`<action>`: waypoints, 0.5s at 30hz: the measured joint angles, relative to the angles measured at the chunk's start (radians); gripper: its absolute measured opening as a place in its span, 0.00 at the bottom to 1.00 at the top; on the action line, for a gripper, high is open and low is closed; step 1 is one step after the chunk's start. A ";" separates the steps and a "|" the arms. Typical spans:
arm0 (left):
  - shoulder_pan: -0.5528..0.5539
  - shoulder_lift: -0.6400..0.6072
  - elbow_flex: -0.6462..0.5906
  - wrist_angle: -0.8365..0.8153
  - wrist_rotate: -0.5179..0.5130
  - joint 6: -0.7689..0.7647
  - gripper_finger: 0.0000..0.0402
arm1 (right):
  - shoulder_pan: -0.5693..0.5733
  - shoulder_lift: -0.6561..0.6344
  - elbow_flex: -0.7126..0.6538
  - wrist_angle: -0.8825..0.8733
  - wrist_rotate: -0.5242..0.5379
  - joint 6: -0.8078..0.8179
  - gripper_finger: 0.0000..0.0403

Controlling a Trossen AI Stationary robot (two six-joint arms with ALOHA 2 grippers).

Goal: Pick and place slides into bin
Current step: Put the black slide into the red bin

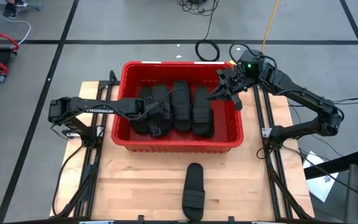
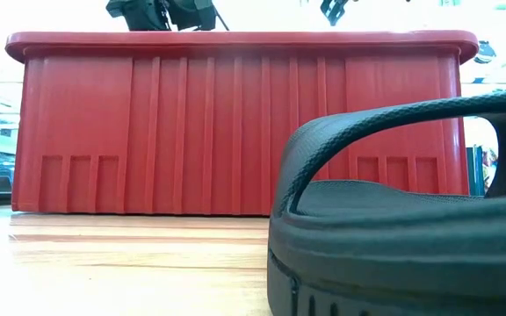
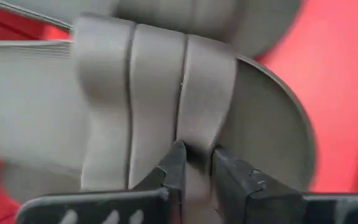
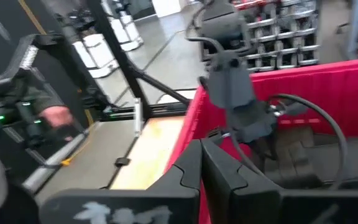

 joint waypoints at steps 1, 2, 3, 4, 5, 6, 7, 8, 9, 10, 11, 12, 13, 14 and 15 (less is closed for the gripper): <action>0.003 0.001 0.006 -0.016 0.029 0.001 0.14 | 0.000 0.000 0.000 0.000 -0.016 0.002 0.00; 0.007 0.001 0.014 -0.028 0.061 -0.001 0.16 | 0.000 0.000 0.000 0.000 -0.032 0.002 0.00; 0.013 0.001 0.023 -0.039 0.089 -0.005 0.18 | 0.000 0.000 0.000 0.000 -0.038 0.003 0.00; 0.021 0.001 0.031 -0.047 0.112 -0.010 0.19 | 0.000 0.000 0.000 0.000 -0.037 0.004 0.00; 0.029 0.001 0.037 -0.052 0.132 -0.013 0.21 | 0.000 0.000 0.000 0.000 -0.037 0.007 0.00; 0.037 0.002 0.044 -0.053 0.148 -0.017 0.23 | 0.000 0.000 0.000 0.000 -0.037 0.007 0.00; 0.043 0.002 0.050 -0.056 0.156 -0.017 0.24 | 0.000 0.000 0.000 0.000 -0.037 0.007 0.00; 0.048 0.002 0.058 -0.064 0.155 -0.012 0.26 | 0.000 0.000 0.000 0.000 -0.037 0.007 0.00; 0.052 0.002 0.065 -0.069 0.146 0.003 0.27 | 0.000 0.000 0.000 0.000 -0.037 0.006 0.00; 0.055 0.002 0.073 -0.073 0.131 0.022 0.29 | 0.000 0.000 0.000 0.000 -0.037 0.006 0.00; 0.057 0.002 0.078 -0.072 0.115 0.047 0.30 | 0.000 0.000 0.000 0.000 -0.037 0.006 0.00; 0.059 0.002 0.080 -0.070 0.103 0.069 0.30 | 0.000 0.000 0.000 0.000 -0.037 0.007 0.00; 0.061 0.002 0.080 -0.068 0.096 0.093 0.31 | 0.000 0.000 0.000 0.000 -0.036 0.008 0.00; 0.065 0.002 0.080 -0.070 0.094 0.115 0.31 | 0.000 0.000 0.000 0.000 -0.036 0.010 0.00; 0.070 0.002 0.080 -0.072 0.094 0.136 0.31 | 0.000 0.000 0.000 0.000 -0.036 0.010 0.00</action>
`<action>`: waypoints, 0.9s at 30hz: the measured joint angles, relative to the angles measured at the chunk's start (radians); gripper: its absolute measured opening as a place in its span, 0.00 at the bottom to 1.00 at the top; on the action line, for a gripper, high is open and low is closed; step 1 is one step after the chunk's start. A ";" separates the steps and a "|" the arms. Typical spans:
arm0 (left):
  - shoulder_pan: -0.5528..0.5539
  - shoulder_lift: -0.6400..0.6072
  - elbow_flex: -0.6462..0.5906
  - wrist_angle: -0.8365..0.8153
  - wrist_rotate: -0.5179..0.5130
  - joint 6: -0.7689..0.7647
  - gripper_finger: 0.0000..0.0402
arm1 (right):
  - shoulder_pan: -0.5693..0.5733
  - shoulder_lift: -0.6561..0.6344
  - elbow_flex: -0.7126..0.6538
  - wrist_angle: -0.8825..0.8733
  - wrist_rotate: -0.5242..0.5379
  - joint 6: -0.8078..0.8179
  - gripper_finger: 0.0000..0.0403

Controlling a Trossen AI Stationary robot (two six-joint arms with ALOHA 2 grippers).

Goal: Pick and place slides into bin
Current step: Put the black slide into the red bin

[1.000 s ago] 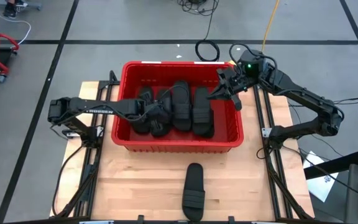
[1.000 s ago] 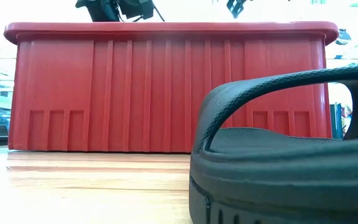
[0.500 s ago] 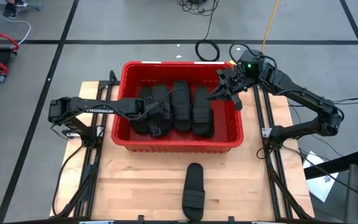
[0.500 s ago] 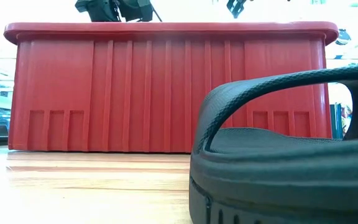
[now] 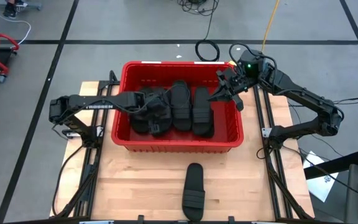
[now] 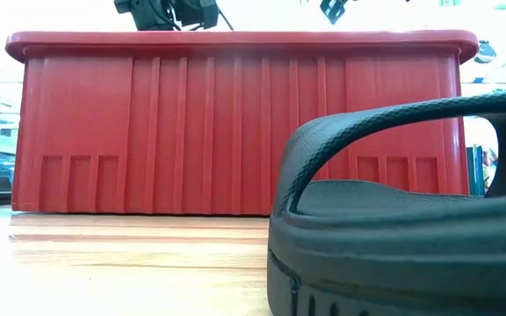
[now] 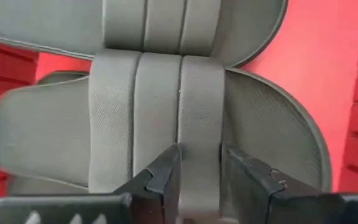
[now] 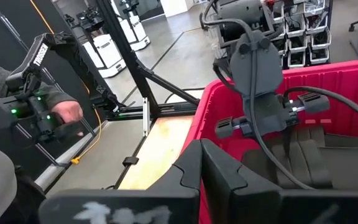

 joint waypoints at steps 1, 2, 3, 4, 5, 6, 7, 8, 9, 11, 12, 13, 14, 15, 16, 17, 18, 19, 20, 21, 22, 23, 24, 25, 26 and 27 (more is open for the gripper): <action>0.005 0.000 0.000 0.000 0.000 0.020 0.31 | 0.000 0.000 0.000 0.000 0.000 0.000 0.00; 0.009 0.000 0.000 0.001 0.003 0.043 0.31 | 0.000 0.000 0.000 0.000 0.000 0.000 0.00; 0.012 0.000 0.000 0.000 0.003 0.071 0.31 | 0.000 0.000 0.000 0.000 0.000 0.000 0.00; 0.012 0.000 0.000 0.000 -0.002 0.100 0.31 | 0.000 0.000 0.000 0.000 0.000 -0.002 0.00; 0.012 0.000 0.000 -0.002 -0.012 0.126 0.31 | 0.000 0.000 0.000 0.000 0.001 -0.005 0.00; 0.011 0.000 0.000 -0.002 -0.030 0.145 0.31 | 0.000 0.000 0.000 0.000 0.001 -0.008 0.00; 0.011 0.000 0.000 -0.002 -0.050 0.155 0.31 | 0.000 0.000 0.000 0.000 0.001 -0.011 0.00; 0.011 0.000 0.000 0.000 -0.061 0.163 0.31 | 0.000 0.001 0.000 0.000 0.001 -0.014 0.00; 0.012 0.000 0.001 0.001 -0.066 0.176 0.31 | 0.000 0.001 0.000 0.000 0.001 -0.019 0.00; 0.012 0.000 0.017 -0.009 -0.072 0.202 0.31 | 0.000 0.001 0.000 -0.001 0.001 -0.032 0.00; 0.010 0.000 0.030 -0.009 -0.075 0.208 0.31 | 0.000 0.001 0.000 -0.001 0.001 -0.039 0.00; 0.010 0.000 0.047 -0.008 -0.073 0.211 0.31 | -0.001 0.001 0.000 -0.001 0.001 -0.044 0.00; 0.010 0.000 0.065 -0.005 -0.063 0.212 0.31 | -0.005 0.001 0.000 -0.001 0.001 -0.049 0.00; 0.011 0.000 0.085 0.000 -0.046 0.212 0.31 | -0.010 0.001 0.000 -0.001 0.001 -0.051 0.00; 0.011 -0.001 0.101 0.004 -0.030 0.212 0.31 | -0.014 0.001 0.000 -0.001 0.001 -0.051 0.00; 0.011 -0.001 0.118 0.003 -0.019 0.212 0.31 | -0.017 0.004 0.000 -0.001 0.001 -0.051 0.00; 0.011 -0.001 0.135 0.001 -0.013 0.209 0.31 | -0.021 0.005 0.000 -0.001 0.001 -0.051 0.00; 0.010 -0.001 0.152 -0.001 -0.012 0.199 0.31 | -0.025 0.007 0.000 -0.004 0.001 -0.052 0.00; 0.010 -0.001 0.169 -0.001 -0.010 0.189 0.31 | -0.028 0.007 0.000 -0.005 0.001 -0.052 0.00; 0.011 -0.001 0.184 -0.002 -0.010 0.182 0.31 | -0.032 0.007 0.000 -0.005 0.001 -0.052 0.00; 0.013 -0.001 0.198 -0.005 -0.010 0.172 0.31 | -0.033 0.007 0.000 -0.004 0.000 -0.053 0.00; 0.016 -0.001 0.209 -0.012 -0.018 0.150 0.31 | -0.034 0.006 0.000 -0.003 0.001 -0.056 0.00; 0.020 -0.001 0.213 -0.018 -0.030 0.120 0.31 | -0.034 0.006 0.000 -0.003 0.001 -0.060 0.00; 0.024 -0.001 0.213 -0.024 -0.038 0.086 0.30 | -0.034 0.006 0.000 -0.003 0.001 -0.063 0.00; 0.030 -0.001 0.208 -0.026 -0.042 0.048 0.28 | -0.034 0.006 0.000 -0.004 0.001 -0.065 0.00; 0.035 -0.002 0.195 -0.028 -0.043 0.010 0.25 | -0.034 0.006 0.000 -0.004 0.001 -0.066 0.00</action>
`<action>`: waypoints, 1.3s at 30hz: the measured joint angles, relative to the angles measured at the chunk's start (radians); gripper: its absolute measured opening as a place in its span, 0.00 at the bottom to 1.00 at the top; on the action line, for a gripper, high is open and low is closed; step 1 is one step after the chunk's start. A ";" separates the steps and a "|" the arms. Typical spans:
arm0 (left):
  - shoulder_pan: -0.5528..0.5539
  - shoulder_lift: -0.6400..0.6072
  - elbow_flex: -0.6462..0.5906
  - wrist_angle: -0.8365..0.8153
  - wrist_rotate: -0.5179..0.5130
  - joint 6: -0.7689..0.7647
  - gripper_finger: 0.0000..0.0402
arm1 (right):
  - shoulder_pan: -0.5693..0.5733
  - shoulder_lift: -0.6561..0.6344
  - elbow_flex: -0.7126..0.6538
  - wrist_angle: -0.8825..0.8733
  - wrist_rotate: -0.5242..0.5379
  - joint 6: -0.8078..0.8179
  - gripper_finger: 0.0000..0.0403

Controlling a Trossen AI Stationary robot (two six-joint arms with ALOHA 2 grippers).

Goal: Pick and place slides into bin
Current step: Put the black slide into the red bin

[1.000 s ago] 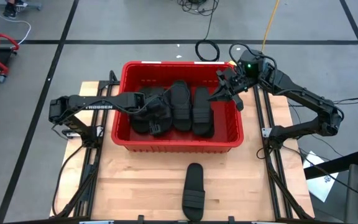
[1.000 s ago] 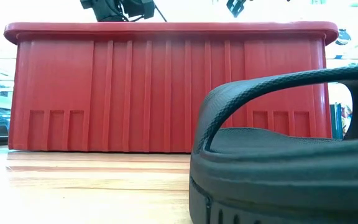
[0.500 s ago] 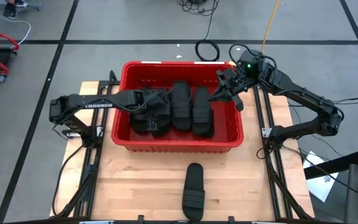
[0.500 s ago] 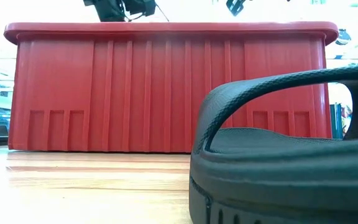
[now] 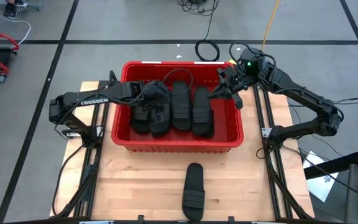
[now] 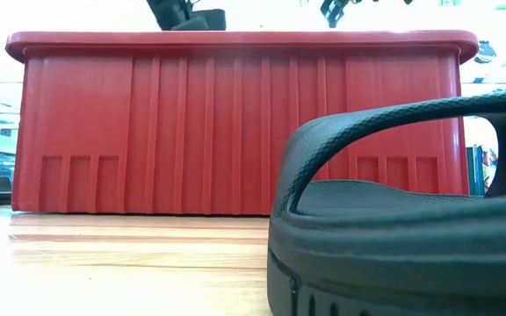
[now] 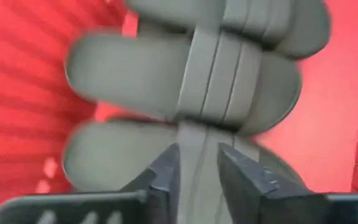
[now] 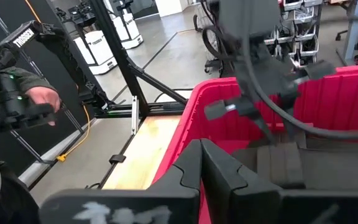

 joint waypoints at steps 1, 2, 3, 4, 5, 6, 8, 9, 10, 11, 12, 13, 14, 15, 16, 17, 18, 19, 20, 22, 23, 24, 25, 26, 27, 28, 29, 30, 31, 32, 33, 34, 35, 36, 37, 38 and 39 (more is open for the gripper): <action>0.006 0.000 -0.017 -0.005 0.002 -0.031 0.22 | 0.000 0.000 0.000 0.001 0.000 0.000 0.00; 0.009 0.000 -0.032 -0.009 0.003 -0.056 0.18 | 0.000 0.000 0.000 0.001 0.000 0.000 0.00; 0.014 0.001 -0.046 -0.014 0.002 -0.082 0.14 | 0.000 0.000 0.000 0.000 0.000 -0.001 0.00; 0.019 0.002 -0.055 -0.022 -0.003 -0.100 0.09 | 0.000 0.000 0.000 0.000 0.000 -0.001 0.00; 0.022 0.002 -0.060 -0.026 -0.017 -0.113 0.05 | 0.000 0.000 0.000 0.000 0.000 -0.001 0.00; 0.023 0.001 -0.062 -0.024 -0.034 -0.124 0.02 | 0.000 0.000 0.000 0.000 0.000 -0.001 0.00; 0.016 0.001 -0.061 -0.004 -0.120 -0.128 0.02 | 0.000 0.000 0.000 0.001 0.000 -0.005 0.00; 0.007 0.002 -0.053 0.000 -0.170 -0.116 0.02 | 0.000 0.000 0.000 0.000 0.000 -0.007 0.00; -0.001 0.001 -0.039 0.010 -0.204 -0.096 0.02 | 0.000 0.000 0.000 0.000 0.000 -0.012 0.00; -0.009 -0.002 -0.021 0.021 -0.207 -0.070 0.01 | 0.000 0.000 0.000 -0.001 0.000 -0.017 0.00; -0.016 -0.007 -0.001 0.026 -0.186 -0.042 0.01 | 0.000 0.000 0.000 -0.003 0.000 -0.022 0.00; -0.026 -0.010 0.022 0.028 -0.147 -0.024 0.00 | 0.000 0.000 0.000 -0.008 0.000 -0.029 0.00; -0.039 -0.010 0.045 0.031 -0.118 -0.016 0.01 | 0.000 0.000 0.000 -0.020 0.000 -0.038 0.00; -0.056 -0.010 0.070 0.036 -0.096 -0.016 0.01 | 0.000 0.000 0.000 -0.034 0.000 -0.046 0.00; -0.076 -0.010 0.095 0.035 -0.080 -0.018 0.01 | 0.000 0.000 0.000 -0.047 0.001 -0.051 0.00; -0.098 -0.010 0.121 0.034 -0.066 -0.019 0.02 | 0.000 0.000 0.000 -0.060 0.001 -0.053 0.00; -0.124 -0.010 0.148 0.036 -0.061 -0.022 0.02 | 0.000 0.000 0.000 -0.075 0.001 -0.055 0.00; -0.153 -0.010 0.174 0.043 -0.061 -0.023 0.02 | 0.000 -0.002 0.000 -0.095 0.000 -0.059 0.00; -0.185 -0.010 0.198 0.053 -0.061 -0.018 0.01 | 0.003 -0.003 0.000 -0.121 -0.002 -0.073 0.00; -0.258 -0.011 0.238 0.078 -0.069 0.003 0.00 | 0.020 -0.011 0.000 -0.173 -0.026 -0.132 0.00; -0.299 -0.019 0.251 0.106 -0.088 0.011 0.00 | 0.034 -0.019 -0.001 -0.199 -0.028 -0.165 0.00; -0.345 -0.028 0.259 0.142 -0.113 0.020 0.01 | 0.051 -0.030 -0.001 -0.218 -0.019 -0.193 0.00; -0.390 -0.037 0.261 0.202 -0.139 0.027 0.01 | 0.072 -0.043 -0.001 -0.234 0.009 -0.206 0.00; -0.437 -0.048 0.264 0.275 -0.164 0.031 0.00 | 0.093 -0.056 -0.001 -0.245 0.050 -0.211 0.00; -0.484 -0.065 0.265 0.326 -0.187 0.029 0.00 | 0.114 -0.069 -0.001 -0.247 0.090 -0.207 0.00; -0.533 -0.080 0.265 0.349 -0.213 0.022 0.00 | 0.133 -0.081 -0.001 -0.249 0.121 -0.197 0.00; -0.577 -0.088 0.264 0.385 -0.242 0.012 0.00 | 0.153 -0.096 -0.001 -0.246 0.137 -0.184 0.00; -0.618 -0.090 0.266 0.428 -0.264 -0.002 0.00 | 0.168 -0.112 -0.001 -0.242 0.139 -0.172 0.00; -0.659 -0.091 0.269 0.440 -0.280 -0.023 0.00 | 0.180 -0.127 -0.001 -0.238 0.138 -0.156 0.00; -0.698 -0.092 0.267 0.423 -0.290 -0.053 0.00 | 0.195 -0.144 -0.001 -0.230 0.137 -0.137 0.00; -0.736 -0.090 0.262 0.411 -0.293 -0.098 0.00 | 0.209 -0.161 -0.001 -0.225 0.135 -0.116 0.00; -0.767 -0.077 0.257 0.417 -0.288 -0.146 0.00 | 0.220 -0.176 -0.003 -0.222 0.135 -0.093 0.00; -0.786 -0.060 0.251 0.433 -0.269 -0.197 0.00 | 0.231 -0.194 -0.013 -0.211 0.135 -0.067 0.00; -0.800 -0.036 0.243 0.438 -0.241 -0.249 0.00 | 0.243 -0.212 -0.028 -0.193 0.136 -0.040 0.00; -0.812 -0.007 0.235 0.440 -0.206 -0.298 0.00 | 0.253 -0.233 -0.046 -0.177 0.137 -0.011 0.00; -0.821 0.023 0.226 0.445 -0.169 -0.345 0.00 | 0.262 -0.254 -0.068 -0.166 0.138 0.018 0.00; -0.826 0.058 0.218 0.446 -0.132 -0.391 0.00 | 0.269 -0.273 -0.090 -0.153 0.140 0.044 0.00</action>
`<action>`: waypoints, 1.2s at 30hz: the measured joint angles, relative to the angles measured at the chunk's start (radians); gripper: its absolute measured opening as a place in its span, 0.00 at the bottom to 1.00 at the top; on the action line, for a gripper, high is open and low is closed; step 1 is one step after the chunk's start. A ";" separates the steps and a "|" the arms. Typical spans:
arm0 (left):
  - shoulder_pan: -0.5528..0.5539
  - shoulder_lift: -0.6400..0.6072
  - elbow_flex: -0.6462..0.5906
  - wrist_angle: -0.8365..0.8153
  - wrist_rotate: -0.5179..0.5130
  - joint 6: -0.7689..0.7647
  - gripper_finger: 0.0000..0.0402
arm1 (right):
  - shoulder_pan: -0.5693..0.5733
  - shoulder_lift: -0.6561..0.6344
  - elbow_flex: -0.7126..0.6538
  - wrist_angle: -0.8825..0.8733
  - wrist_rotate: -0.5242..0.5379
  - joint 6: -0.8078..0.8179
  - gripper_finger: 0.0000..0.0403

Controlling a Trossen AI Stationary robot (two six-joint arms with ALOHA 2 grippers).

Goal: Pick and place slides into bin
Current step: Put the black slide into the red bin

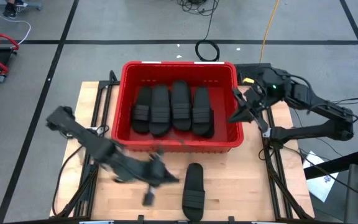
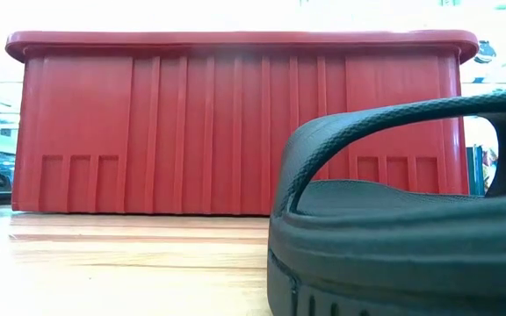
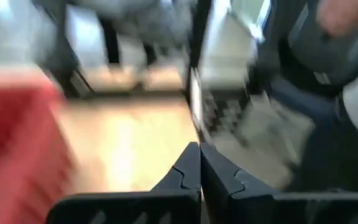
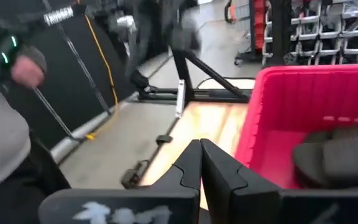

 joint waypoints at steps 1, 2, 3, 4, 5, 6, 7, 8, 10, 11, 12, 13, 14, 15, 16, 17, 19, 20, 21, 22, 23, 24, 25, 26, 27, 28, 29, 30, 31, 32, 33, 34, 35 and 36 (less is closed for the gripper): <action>0.001 0.039 -0.007 -0.001 0.036 -0.043 0.00 | 0.006 -0.023 -0.025 0.019 0.013 0.025 0.00; 0.002 0.080 -0.009 0.005 0.064 -0.084 0.00 | 0.007 -0.047 -0.052 0.026 0.022 0.046 0.00; 0.003 0.115 -0.009 0.010 0.096 -0.123 0.00 | 0.008 -0.070 -0.082 0.026 0.024 0.062 0.00; 0.004 0.148 -0.009 0.006 0.123 -0.152 0.00 | 0.007 -0.090 -0.112 0.032 0.025 0.076 0.00; 0.009 0.180 -0.009 0.009 0.160 -0.170 0.00 | 0.007 -0.112 -0.143 0.044 0.027 0.090 0.00; 0.016 0.211 -0.009 0.037 0.214 -0.181 0.00 | 0.006 -0.134 -0.176 0.059 0.038 0.107 0.00; 0.026 0.236 -0.009 0.085 0.277 -0.183 0.00 | 0.006 -0.153 -0.210 0.073 0.045 0.127 0.00; 0.037 0.254 -0.010 0.129 0.334 -0.172 0.01 | 0.007 -0.172 -0.243 0.094 0.045 0.146 0.00; 0.063 0.257 -0.012 0.191 0.399 -0.159 0.01 | 0.007 -0.208 -0.309 0.150 0.046 0.183 0.00; 0.077 0.252 -0.008 0.225 0.409 -0.164 0.00 | 0.007 -0.225 -0.342 0.174 0.046 0.200 0.00; 0.090 0.244 -0.005 0.239 0.414 -0.169 0.00 | 0.007 -0.241 -0.374 0.203 0.046 0.216 0.00; 0.103 0.234 -0.005 0.235 0.417 -0.174 0.00 | 0.007 -0.256 -0.404 0.242 0.046 0.230 0.00; 0.114 0.231 -0.005 0.230 0.418 -0.178 0.00 | 0.007 -0.272 -0.431 0.272 0.046 0.245 0.00; 0.127 0.232 -0.006 0.234 0.419 -0.183 0.00 | 0.007 -0.290 -0.459 0.296 0.046 0.263 0.00; 0.138 0.235 -0.007 0.239 0.419 -0.182 0.01 | 0.007 -0.309 -0.487 0.324 0.047 0.282 0.00; 0.146 0.237 -0.009 0.246 0.419 -0.176 0.01 | 0.009 -0.328 -0.510 0.353 0.048 0.303 0.00; 0.161 0.238 -0.009 0.288 0.412 -0.137 0.00 | 0.016 -0.377 -0.555 0.389 0.053 0.328 0.00; 0.167 0.235 -0.009 0.301 0.399 -0.118 0.00 | 0.019 -0.402 -0.572 0.390 0.062 0.330 0.00; 0.172 0.233 -0.007 0.299 0.392 -0.107 0.00 | 0.023 -0.429 -0.586 0.391 0.074 0.333 0.00; 0.176 0.234 -0.007 0.288 0.382 -0.105 0.00 | 0.025 -0.454 -0.600 0.391 0.076 0.337 0.00; 0.180 0.242 -0.006 0.274 0.383 -0.106 0.01 | 0.025 -0.478 -0.616 0.390 0.076 0.347 0.00; 0.184 0.249 -0.006 0.250 0.389 -0.108 0.01 | 0.025 -0.500 -0.630 0.389 0.076 0.360 0.00; 0.188 0.262 -0.009 0.222 0.407 -0.110 0.00 | 0.025 -0.522 -0.643 0.390 0.076 0.375 0.00; 0.193 0.280 -0.011 0.216 0.431 -0.114 0.00 | 0.025 -0.542 -0.657 0.390 0.074 0.388 0.00; 0.195 0.295 -0.013 0.216 0.450 -0.113 0.00 | 0.025 -0.562 -0.670 0.388 0.073 0.400 0.00; 0.196 0.307 -0.018 0.207 0.455 -0.114 0.00 | 0.025 -0.578 -0.682 0.388 0.073 0.410 0.00; 0.197 0.319 -0.020 0.204 0.456 -0.123 0.01 | 0.025 -0.591 -0.691 0.388 0.072 0.419 0.00; 0.197 0.332 -0.019 0.216 0.455 -0.131 0.01 | 0.025 -0.604 -0.700 0.390 0.072 0.433 0.00; 0.196 0.346 -0.018 0.219 0.449 -0.137 0.01 | 0.025 -0.617 -0.708 0.390 0.071 0.446 0.00; 0.196 0.356 -0.018 0.212 0.434 -0.146 0.00 | 0.025 -0.625 -0.714 0.386 0.072 0.453 0.00; 0.196 0.366 -0.018 0.198 0.419 -0.159 0.00 | 0.025 -0.631 -0.715 0.387 0.071 0.458 0.00; 0.195 0.376 -0.018 0.188 0.405 -0.170 0.00 | 0.025 -0.638 -0.715 0.390 0.071 0.460 0.00; 0.195 0.385 -0.018 0.184 0.398 -0.178 0.00 | 0.025 -0.643 -0.716 0.388 0.071 0.460 0.00; 0.196 0.391 -0.018 0.169 0.396 -0.178 0.01 | 0.025 -0.646 -0.716 0.390 0.071 0.460 0.00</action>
